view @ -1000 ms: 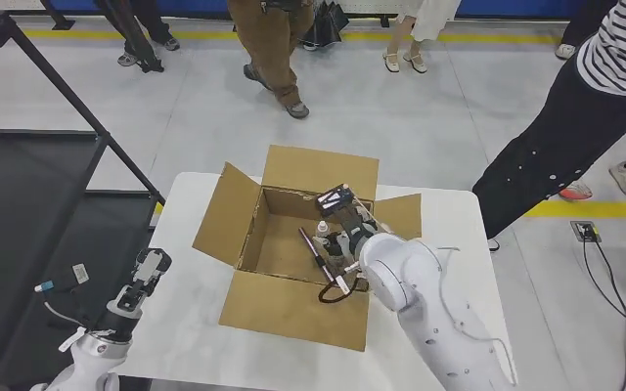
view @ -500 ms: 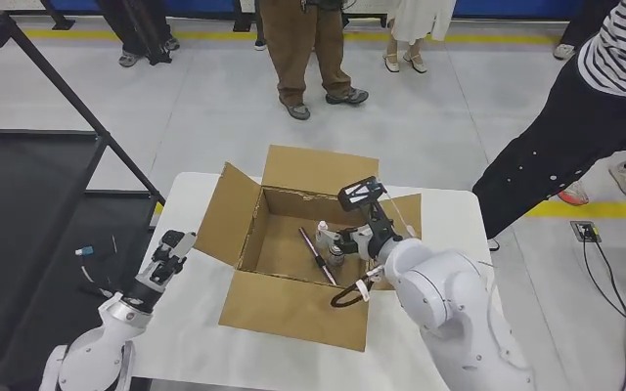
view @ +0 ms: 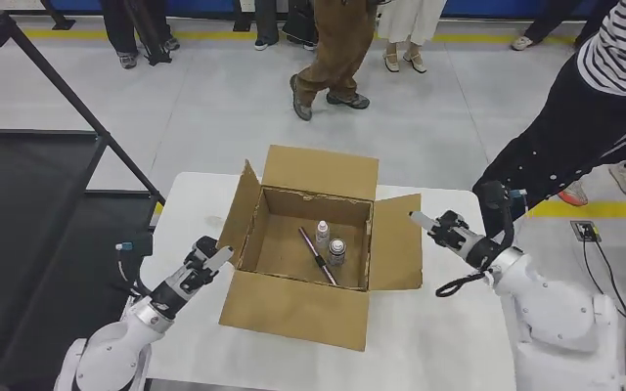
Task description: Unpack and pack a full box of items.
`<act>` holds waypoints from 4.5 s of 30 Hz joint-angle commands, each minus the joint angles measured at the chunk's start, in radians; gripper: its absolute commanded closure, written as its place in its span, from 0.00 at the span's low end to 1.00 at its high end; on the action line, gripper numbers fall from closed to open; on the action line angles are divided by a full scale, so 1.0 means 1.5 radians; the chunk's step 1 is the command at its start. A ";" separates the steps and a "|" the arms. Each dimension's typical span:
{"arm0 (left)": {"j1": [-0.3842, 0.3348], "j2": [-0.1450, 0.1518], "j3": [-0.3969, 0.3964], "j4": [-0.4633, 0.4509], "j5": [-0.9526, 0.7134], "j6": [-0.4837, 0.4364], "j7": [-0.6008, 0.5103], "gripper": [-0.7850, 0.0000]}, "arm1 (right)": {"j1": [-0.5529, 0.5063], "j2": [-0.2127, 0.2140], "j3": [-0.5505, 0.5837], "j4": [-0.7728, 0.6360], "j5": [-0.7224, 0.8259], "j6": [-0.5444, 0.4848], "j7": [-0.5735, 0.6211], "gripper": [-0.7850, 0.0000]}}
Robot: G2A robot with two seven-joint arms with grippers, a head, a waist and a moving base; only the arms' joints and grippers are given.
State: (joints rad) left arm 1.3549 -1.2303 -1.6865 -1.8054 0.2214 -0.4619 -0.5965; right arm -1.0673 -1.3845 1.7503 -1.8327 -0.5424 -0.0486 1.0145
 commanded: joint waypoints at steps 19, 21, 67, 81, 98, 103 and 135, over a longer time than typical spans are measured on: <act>-0.051 0.005 0.117 0.043 0.074 0.022 -0.008 0.00 | 0.190 0.025 -0.126 0.312 0.251 -0.211 0.192 0.00; -0.058 0.005 0.126 0.051 0.077 0.024 -0.005 0.00 | 0.210 0.023 -0.153 0.335 0.270 -0.219 0.189 0.00; -0.079 0.017 0.147 0.051 0.022 0.091 0.038 0.00 | 0.359 0.009 -0.397 0.502 0.139 -0.190 -0.020 0.00; 0.085 0.055 -0.102 0.045 -0.071 -0.032 -0.111 0.00 | 0.365 0.018 -0.377 0.482 0.107 -0.144 -0.045 0.00; 0.076 0.095 -0.049 0.080 -0.269 -0.051 -0.457 0.00 | 0.402 0.007 -0.362 0.605 0.117 -0.044 -0.348 0.00; 0.078 0.107 -0.029 0.061 -0.323 -0.037 -0.471 0.00 | 0.440 -0.006 -0.373 0.693 0.125 -0.044 -0.443 0.00; 0.039 0.125 0.018 0.015 -0.436 0.050 -0.250 0.00 | 0.603 -0.039 -0.361 1.057 0.392 -0.415 -0.098 0.00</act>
State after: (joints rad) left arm 1.4149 -1.0422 -1.6638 -1.7762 -0.4549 -0.3914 -1.0028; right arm -0.1641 -1.4457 1.2068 -0.2453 0.0450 -0.6617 0.8587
